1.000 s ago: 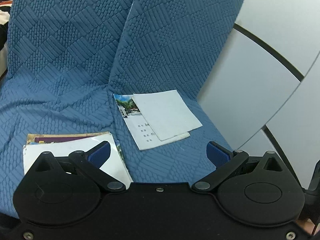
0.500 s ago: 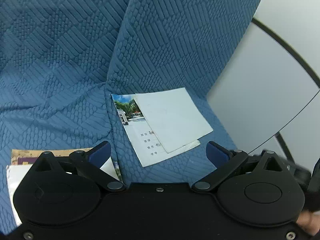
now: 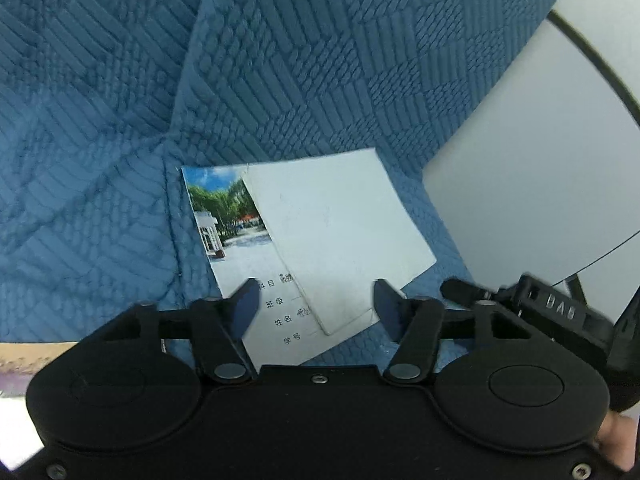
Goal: Organize objects
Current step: 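Move both tools to the photo booklet with the white sheet on it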
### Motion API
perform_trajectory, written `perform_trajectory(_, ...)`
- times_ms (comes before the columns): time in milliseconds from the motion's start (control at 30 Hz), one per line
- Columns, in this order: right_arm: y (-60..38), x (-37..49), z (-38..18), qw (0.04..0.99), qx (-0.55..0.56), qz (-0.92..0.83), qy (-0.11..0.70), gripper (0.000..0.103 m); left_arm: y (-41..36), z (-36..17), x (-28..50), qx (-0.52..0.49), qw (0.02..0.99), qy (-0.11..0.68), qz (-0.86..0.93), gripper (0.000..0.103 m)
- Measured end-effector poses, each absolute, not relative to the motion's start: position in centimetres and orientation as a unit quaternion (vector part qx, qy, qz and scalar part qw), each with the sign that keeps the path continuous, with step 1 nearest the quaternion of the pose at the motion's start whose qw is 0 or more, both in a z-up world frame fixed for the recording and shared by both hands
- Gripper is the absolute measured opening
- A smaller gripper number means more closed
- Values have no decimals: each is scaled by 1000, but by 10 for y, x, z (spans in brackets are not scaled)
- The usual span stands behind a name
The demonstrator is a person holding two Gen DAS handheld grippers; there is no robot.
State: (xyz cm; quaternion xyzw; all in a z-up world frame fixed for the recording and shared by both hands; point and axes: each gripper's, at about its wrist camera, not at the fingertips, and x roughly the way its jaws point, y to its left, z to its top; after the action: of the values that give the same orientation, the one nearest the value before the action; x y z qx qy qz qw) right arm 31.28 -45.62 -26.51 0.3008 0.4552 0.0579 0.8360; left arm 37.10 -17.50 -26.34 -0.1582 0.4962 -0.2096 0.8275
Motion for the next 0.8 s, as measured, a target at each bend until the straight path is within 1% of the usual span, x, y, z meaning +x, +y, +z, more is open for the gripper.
perform_trajectory(33, -456, 318, -267, 835, 303, 55, 456, 82, -176, -269, 374, -161, 822, 504, -213, 45)
perform_trajectory(100, -457, 329, -274, 827, 311, 50, 465, 77, -180, -279, 381, -167, 811, 516, -219, 36)
perform_trajectory(133, -458, 334, -276, 822, 317, 47, 470, 75, -181, -284, 383, -168, 808, 521, -220, 34)
perform_trajectory(167, -458, 339, -280, 818, 323, 46, 474, 74, -183, -288, 385, -169, 804, 525, -220, 28)
perform_trajectory(200, -458, 344, -281, 815, 327, 45, 476, 73, -185, -293, 388, -170, 801, 529, -221, 25)
perform_trajectory(300, -457, 357, -285, 813, 331, 38, 479, 73, -187, -304, 395, -178, 793, 538, -225, 22)
perform_trajectory(500, -461, 372, -298, 794, 354, 33, 493, 73, -187, -314, 404, -188, 778, 551, -237, 21)
perform_trajectory(800, -451, 383, -301, 796, 362, 41, 484, 74, -186, -325, 410, -207, 773, 553, -234, 18)
